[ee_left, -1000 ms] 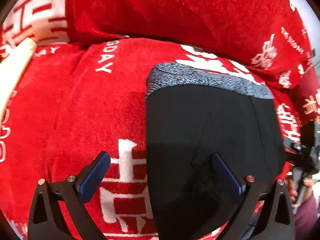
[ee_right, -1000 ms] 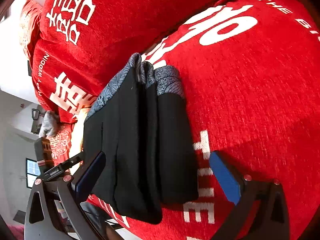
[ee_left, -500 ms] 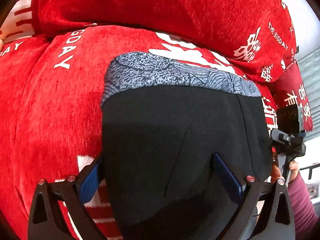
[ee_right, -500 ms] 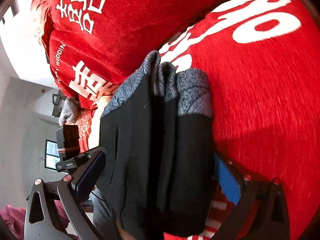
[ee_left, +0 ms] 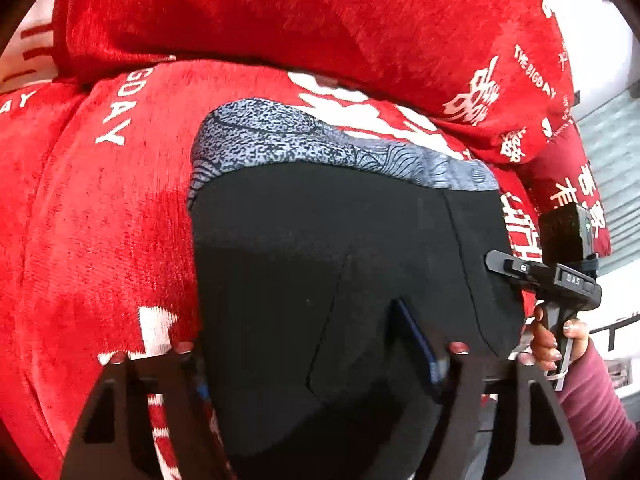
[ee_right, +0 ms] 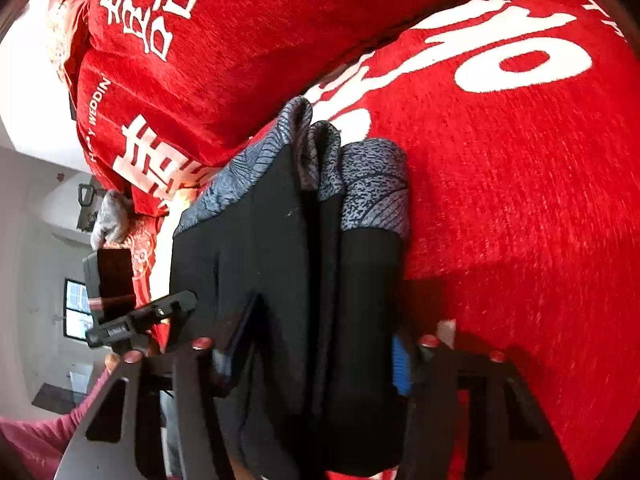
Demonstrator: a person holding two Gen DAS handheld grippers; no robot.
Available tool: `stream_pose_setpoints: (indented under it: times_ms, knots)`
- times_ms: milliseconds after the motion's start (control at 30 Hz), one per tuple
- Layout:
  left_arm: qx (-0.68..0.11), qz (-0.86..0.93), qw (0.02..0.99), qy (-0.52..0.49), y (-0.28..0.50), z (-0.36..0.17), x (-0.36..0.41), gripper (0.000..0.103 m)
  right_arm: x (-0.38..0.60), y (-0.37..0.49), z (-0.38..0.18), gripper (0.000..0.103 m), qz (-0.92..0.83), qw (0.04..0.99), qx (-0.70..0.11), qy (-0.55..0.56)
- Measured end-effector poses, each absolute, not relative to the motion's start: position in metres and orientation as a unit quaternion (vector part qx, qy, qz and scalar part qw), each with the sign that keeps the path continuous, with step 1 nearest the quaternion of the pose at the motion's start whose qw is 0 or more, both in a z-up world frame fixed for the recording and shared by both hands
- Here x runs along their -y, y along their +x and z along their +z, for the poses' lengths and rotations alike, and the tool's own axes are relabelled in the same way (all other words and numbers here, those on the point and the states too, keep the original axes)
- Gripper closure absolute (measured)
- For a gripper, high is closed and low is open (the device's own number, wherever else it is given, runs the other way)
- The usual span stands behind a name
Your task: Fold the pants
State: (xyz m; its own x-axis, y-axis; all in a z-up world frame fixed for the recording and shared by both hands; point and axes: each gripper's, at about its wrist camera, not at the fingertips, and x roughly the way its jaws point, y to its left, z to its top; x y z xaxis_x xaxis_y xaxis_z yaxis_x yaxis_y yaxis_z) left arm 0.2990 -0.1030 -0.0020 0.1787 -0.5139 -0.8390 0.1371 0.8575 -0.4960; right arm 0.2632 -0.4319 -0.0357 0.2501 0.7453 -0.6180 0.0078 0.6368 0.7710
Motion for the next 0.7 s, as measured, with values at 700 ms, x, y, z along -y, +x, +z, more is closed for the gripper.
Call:
stream_pose_setpoints:
  times_ms: [700]
  knots:
    - [-0.586, -0.153, 0.775, -0.182, 0.217, 0.037, -0.029, 0.040, 0.296, 0.217, 0.001, 0.058, 0.321, 0.660, -0.577, 0.359]
